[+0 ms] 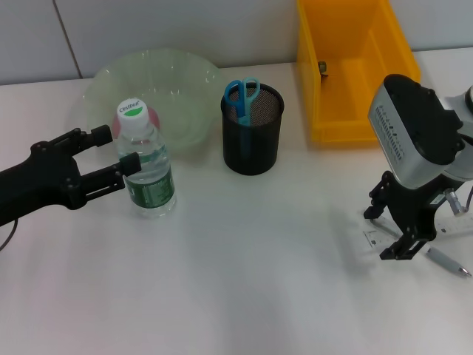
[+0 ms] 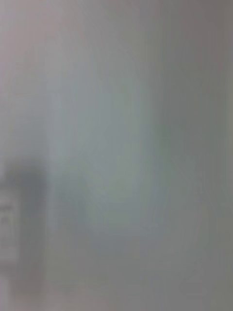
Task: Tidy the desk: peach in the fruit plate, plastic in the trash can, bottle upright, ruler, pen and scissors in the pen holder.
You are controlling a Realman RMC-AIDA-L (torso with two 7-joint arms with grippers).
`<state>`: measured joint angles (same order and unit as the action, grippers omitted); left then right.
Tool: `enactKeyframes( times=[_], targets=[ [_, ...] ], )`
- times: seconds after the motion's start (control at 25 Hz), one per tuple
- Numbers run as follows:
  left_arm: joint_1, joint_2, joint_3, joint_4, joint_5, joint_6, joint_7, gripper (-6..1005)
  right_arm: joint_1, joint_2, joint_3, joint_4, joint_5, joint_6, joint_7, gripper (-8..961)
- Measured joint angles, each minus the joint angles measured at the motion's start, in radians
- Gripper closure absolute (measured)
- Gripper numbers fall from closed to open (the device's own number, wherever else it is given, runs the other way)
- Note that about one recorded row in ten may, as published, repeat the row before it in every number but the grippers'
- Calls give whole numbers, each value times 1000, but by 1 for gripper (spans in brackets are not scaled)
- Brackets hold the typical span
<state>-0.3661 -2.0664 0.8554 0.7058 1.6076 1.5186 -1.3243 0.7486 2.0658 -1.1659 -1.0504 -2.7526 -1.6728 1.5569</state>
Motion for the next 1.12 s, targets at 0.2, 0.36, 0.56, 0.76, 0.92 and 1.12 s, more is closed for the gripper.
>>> enactKeyframes(
  times=[0.2, 0.36, 0.56, 0.76, 0.92, 1.12],
  targets=[
    [1, 1, -17, -11, 0, 2, 0, 201, 1, 4, -8, 21, -11, 21, -22, 253],
    [2, 1, -19, -17, 0, 2, 0, 201, 1, 7, -18, 28, -12, 24, -23, 254],
    [3, 1, -19, -17, 0, 2, 0, 201, -2, 8, -30, 32, -12, 36, -23, 254],
    [3, 2, -19, -17, 0, 1, 0, 201, -2, 8, -34, 48, -12, 49, -25, 255],
    [3, 2, -19, -17, 0, 0, 0, 201, 0, 9, -51, 67, -12, 72, -27, 255],
    [3, 2, -19, -17, -8, 0, 0, 201, 0, 10, -56, 68, -12, 76, -28, 256]
  ],
)
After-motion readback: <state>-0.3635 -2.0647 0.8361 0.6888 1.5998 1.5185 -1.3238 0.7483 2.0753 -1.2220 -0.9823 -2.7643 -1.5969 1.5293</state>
